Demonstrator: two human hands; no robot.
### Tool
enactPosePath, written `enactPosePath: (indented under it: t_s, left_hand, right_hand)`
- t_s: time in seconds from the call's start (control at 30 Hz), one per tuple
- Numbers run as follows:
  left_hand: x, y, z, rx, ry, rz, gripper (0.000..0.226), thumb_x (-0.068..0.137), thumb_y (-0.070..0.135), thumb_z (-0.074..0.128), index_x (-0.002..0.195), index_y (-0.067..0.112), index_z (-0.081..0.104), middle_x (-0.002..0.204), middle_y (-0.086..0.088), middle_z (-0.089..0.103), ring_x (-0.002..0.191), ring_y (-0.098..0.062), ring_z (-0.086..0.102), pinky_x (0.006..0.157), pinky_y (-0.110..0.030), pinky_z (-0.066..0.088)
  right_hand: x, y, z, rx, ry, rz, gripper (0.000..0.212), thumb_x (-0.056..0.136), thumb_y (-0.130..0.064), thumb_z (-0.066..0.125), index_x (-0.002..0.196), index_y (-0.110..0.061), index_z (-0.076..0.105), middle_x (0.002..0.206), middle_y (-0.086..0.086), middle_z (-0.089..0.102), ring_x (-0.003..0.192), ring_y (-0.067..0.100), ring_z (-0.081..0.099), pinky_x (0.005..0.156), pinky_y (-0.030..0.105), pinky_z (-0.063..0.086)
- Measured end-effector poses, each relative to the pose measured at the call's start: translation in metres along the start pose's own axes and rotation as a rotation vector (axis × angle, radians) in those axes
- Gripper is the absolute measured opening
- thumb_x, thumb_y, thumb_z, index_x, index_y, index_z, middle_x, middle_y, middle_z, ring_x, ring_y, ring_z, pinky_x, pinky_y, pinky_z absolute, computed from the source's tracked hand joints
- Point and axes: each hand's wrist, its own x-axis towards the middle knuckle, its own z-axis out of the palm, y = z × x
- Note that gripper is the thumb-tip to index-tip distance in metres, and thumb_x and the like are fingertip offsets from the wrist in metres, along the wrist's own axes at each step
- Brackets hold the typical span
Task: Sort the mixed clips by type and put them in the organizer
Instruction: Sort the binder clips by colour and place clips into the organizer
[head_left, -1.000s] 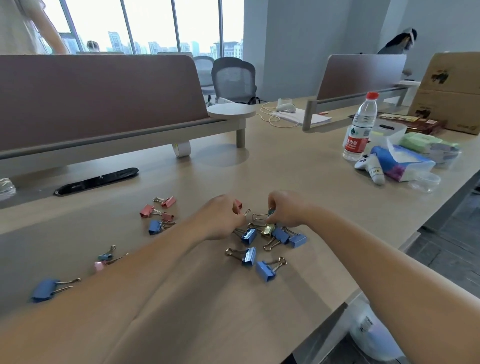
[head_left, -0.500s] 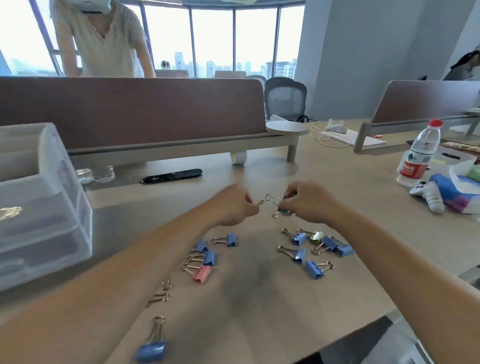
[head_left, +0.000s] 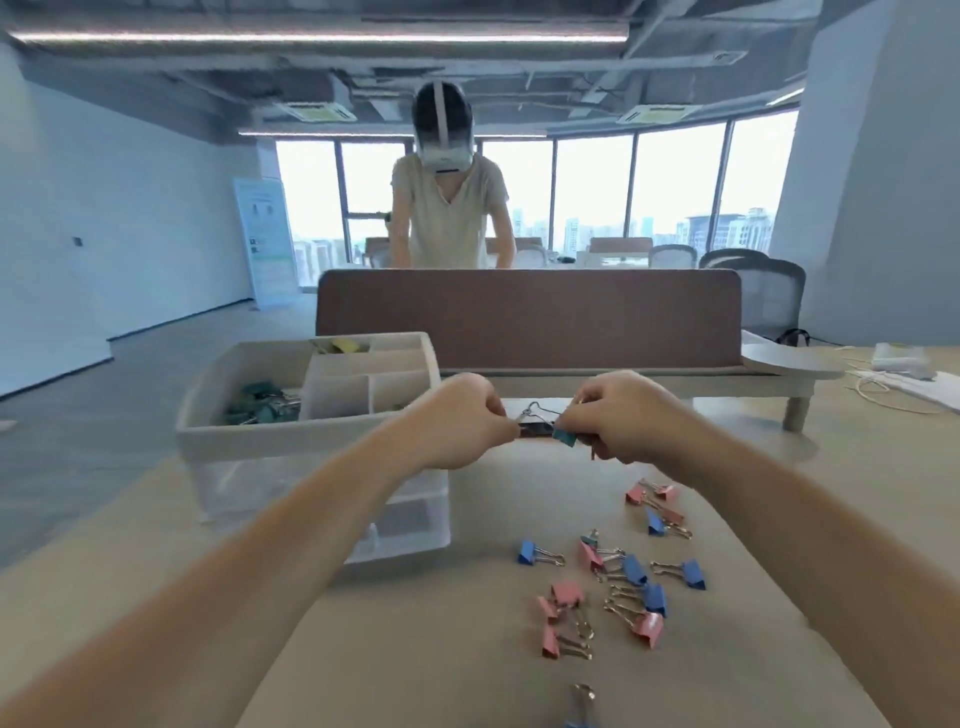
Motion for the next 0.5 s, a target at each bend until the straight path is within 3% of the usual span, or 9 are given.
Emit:
enactPosePath:
  t_s: [0.17,0.27,0.4,0.5]
  left_hand:
    - [-0.022,-0.056,-0.069,0.039,0.139,-0.091,0.024,0.088,0.036,0.061,0.090,0.012,0.068,0.085,-0.003,0.069,0.070,-0.015,0.060,0.060,-0.025,0.043]
    - [-0.029,-0.088,-0.103,0.124,0.232,-0.171,0.021,0.088,0.028,0.061,0.085,0.010,0.070,0.080,-0.004,0.069,0.069,-0.017,0.058,0.052,-0.018,0.039]
    - [-0.023,-0.132,-0.132,0.194,0.258,-0.271,0.019,0.086,0.018,0.057,0.073,0.005,0.061,0.068,-0.006,0.056,0.062,-0.019,0.049,0.051,-0.027,0.034]
    - [-0.008,-0.157,-0.139,0.249,0.261,-0.329,0.018,0.091,0.019,0.056,0.089,0.003,0.061,0.086,-0.013,0.062,0.076,-0.024,0.057,0.059,-0.027,0.035]
  right_hand:
    - [0.026,-0.072,0.042,0.115,-0.051,-0.091,0.019,0.082,-0.018,0.067,0.083,0.001,0.067,0.057,0.006,0.058,0.044,0.013,0.046,0.044,0.021,0.037]
    - [0.043,-0.108,0.065,0.158,-0.088,-0.130,0.016,0.083,-0.016,0.067,0.081,0.000,0.067,0.057,0.005,0.057,0.041,0.012,0.043,0.041,0.020,0.035]
    - [0.068,-0.151,0.093,0.169,-0.125,-0.168,0.012,0.083,-0.015,0.067,0.075,-0.007,0.064,0.060,0.005,0.057,0.046,0.014,0.045,0.041,0.020,0.035]
    - [0.087,-0.174,0.114,0.173,-0.137,-0.161,0.010,0.082,-0.017,0.065,0.080,-0.007,0.066,0.063,0.007,0.057,0.046,0.016,0.045,0.042,0.021,0.033]
